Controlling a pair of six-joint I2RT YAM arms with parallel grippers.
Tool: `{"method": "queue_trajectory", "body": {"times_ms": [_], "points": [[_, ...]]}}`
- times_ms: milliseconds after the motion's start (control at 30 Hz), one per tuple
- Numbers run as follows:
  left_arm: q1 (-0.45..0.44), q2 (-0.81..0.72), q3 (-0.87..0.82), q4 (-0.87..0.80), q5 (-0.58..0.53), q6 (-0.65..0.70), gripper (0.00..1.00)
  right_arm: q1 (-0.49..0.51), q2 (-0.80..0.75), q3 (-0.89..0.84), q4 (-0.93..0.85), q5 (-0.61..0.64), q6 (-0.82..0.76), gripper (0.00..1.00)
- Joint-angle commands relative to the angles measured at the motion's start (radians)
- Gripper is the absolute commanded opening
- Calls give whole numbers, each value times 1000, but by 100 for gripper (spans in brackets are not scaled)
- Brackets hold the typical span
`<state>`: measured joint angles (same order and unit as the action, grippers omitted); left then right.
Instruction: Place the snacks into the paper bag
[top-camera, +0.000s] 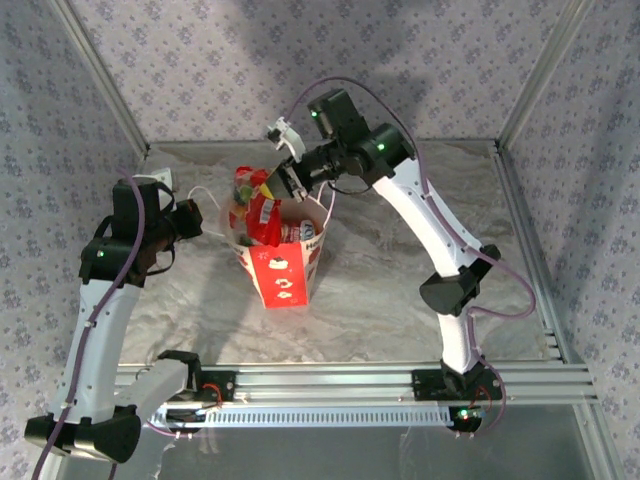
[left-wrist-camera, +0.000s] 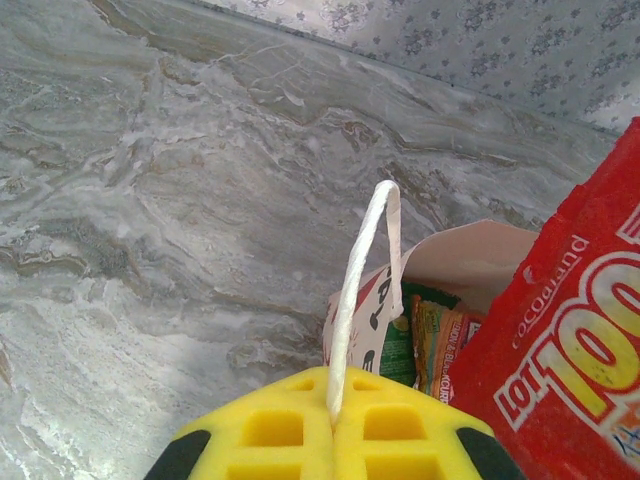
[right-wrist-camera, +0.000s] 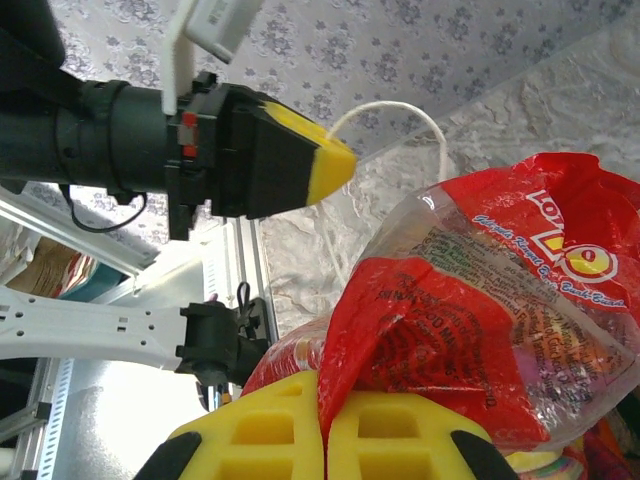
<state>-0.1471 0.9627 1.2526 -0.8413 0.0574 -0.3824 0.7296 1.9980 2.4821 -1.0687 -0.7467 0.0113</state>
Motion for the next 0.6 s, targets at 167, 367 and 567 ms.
{"method": "queue_trajectory", "body": {"times_ms": [167,367,567], "points": [[-2,-8,15,-4,-21,16,2,-27,18,33,58,-113,68,0],[-2,-22,7,-10,-33,20,2,-7,52,76,46,-145,73,0],[-2,-21,7,-11,-34,22,2,11,67,82,-19,-141,29,0]]}}
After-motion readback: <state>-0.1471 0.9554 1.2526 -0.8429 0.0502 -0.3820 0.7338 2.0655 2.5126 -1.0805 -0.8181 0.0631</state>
